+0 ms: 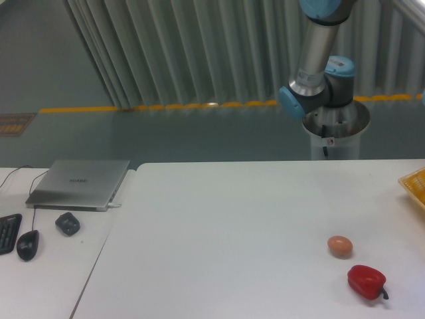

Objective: Place the green pepper on the table

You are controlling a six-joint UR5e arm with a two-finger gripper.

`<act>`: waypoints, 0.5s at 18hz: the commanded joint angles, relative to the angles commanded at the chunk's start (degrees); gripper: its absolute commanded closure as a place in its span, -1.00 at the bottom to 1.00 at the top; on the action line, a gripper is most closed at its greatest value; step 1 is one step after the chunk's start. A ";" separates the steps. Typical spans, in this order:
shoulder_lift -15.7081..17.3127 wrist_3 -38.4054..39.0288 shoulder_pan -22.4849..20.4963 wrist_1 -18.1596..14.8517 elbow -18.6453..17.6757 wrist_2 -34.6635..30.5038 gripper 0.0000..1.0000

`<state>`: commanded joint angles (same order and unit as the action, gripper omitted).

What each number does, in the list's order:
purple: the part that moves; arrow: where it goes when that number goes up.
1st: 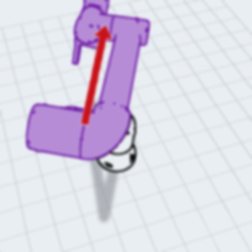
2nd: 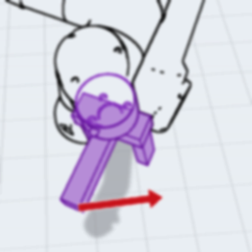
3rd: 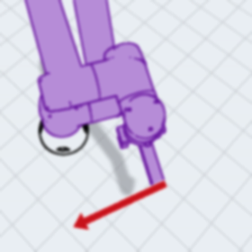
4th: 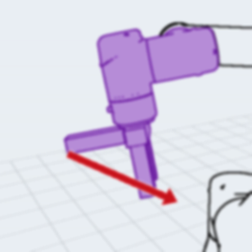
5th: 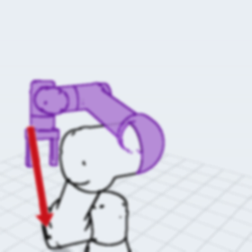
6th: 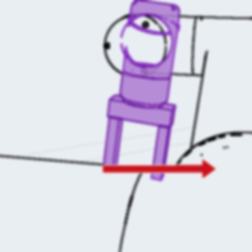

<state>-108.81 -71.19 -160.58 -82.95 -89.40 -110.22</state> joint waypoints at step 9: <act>0.36 0.00 7.11 -4.16 8.18 12.03 0.18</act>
<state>-108.46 -71.19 -153.47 -87.11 -81.22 -98.19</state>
